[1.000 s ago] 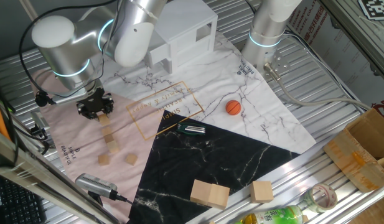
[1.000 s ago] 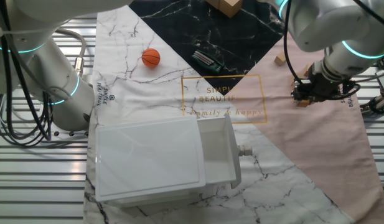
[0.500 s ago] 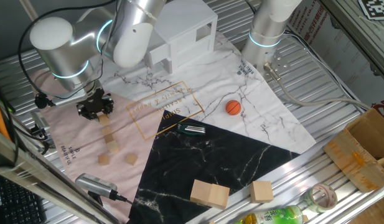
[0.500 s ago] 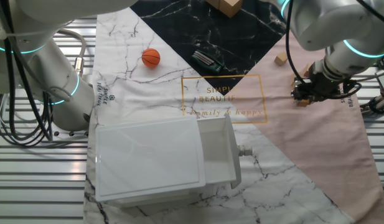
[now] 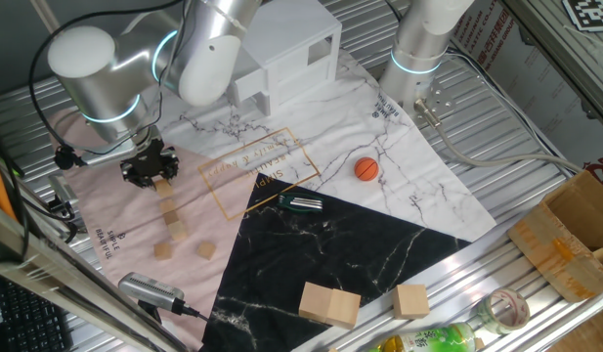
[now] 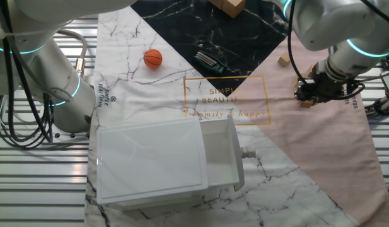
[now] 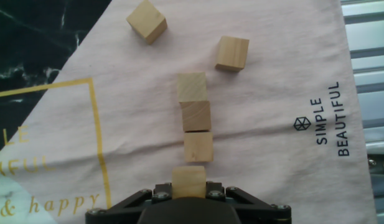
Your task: Stack the blocks into a pyramid shape
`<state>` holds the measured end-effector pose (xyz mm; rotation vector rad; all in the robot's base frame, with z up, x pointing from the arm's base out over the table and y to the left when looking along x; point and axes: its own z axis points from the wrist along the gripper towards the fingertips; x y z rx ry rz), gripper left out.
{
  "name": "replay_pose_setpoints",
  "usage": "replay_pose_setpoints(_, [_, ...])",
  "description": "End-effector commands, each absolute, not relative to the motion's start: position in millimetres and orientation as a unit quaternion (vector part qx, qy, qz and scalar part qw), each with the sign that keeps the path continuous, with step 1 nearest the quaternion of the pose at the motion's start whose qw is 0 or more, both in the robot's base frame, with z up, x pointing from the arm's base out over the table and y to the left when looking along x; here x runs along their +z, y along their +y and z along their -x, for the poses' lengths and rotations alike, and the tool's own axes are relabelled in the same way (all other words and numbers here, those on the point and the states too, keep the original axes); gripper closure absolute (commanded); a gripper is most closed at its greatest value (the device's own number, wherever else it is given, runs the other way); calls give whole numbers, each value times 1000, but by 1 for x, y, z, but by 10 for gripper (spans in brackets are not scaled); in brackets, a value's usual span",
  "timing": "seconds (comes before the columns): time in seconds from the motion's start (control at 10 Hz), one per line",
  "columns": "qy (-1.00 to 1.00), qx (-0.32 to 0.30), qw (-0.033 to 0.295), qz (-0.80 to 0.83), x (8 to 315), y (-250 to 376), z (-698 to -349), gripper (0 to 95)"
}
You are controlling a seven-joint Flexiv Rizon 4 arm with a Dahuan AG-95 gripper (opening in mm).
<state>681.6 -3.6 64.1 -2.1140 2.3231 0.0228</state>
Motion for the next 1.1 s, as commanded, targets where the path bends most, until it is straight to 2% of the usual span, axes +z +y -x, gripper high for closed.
replay_pose_setpoints(0.1, [727, 9, -1, 687, 64, -3, -681, 950])
replay_pose_setpoints(0.6, [677, 41, 42, 734, 64, -3, -681, 950])
replay_pose_setpoints(1.1, [678, 37, 36, 734, 64, -3, -681, 950])
